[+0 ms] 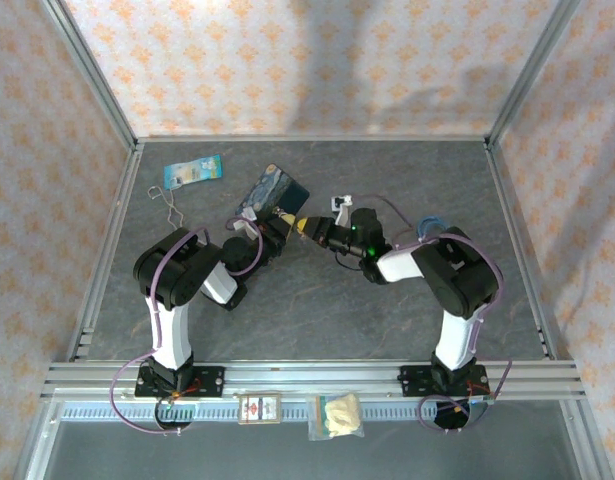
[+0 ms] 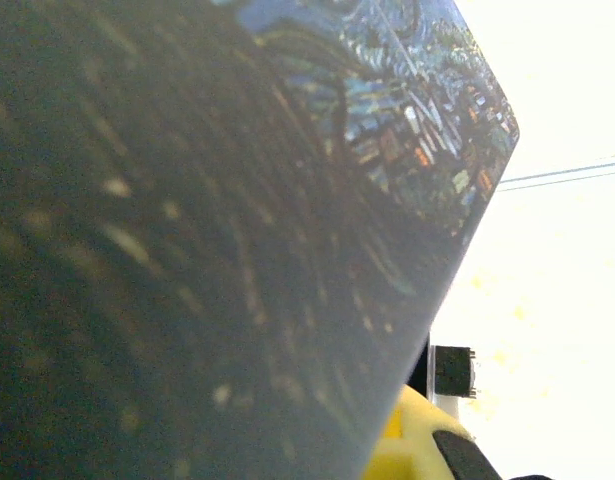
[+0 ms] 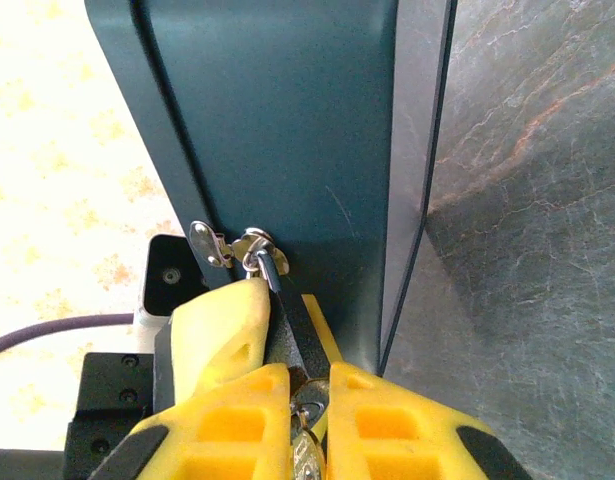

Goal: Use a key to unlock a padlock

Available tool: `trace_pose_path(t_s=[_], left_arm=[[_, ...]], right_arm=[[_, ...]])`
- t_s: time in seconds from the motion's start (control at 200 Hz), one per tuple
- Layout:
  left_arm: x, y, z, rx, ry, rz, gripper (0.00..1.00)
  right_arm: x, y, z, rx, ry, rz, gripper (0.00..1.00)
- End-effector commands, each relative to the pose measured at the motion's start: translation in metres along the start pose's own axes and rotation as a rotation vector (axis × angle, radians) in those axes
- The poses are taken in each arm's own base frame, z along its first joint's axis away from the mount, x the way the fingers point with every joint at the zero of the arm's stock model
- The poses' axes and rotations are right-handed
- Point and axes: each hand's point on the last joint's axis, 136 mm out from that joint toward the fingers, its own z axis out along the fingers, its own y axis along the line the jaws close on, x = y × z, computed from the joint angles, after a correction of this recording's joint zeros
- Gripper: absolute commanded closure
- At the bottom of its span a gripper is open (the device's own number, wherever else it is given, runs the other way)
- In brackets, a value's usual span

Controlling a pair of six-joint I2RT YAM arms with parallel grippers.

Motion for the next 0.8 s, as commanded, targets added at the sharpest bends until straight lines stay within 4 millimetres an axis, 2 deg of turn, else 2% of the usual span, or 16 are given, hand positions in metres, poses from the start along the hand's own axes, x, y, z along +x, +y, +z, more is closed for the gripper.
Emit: trace_pose_path(t_s=[0.0,0.15,0.385,0.656,0.791], left_arm=[[0.001,-0.048,-0.003,0.170,0.004,0.021,1.00],[0.001,-0.048,-0.003,0.170,0.005,0.019,1.00],[0.001,-0.047,-0.002,0.168,0.004,0.019,1.00],[0.002,-0.048,-0.001,0.169,0.011,0.021,1.00],[0.005,-0.054,-0.003,0.196,0.025,0.062,1.00]], right_arm=[[0.009,0.017,0.000,-0.099,0.031,0.000,0.84],[0.011,0.017,-0.003,-0.108,0.028,0.017,0.76],[0.014,0.014,-0.005,-0.102,0.034,0.031,0.76],[0.009,0.014,-0.007,-0.115,0.013,0.058,1.00],[0.000,0.014,-0.006,-0.145,0.012,0.202,1.00]])
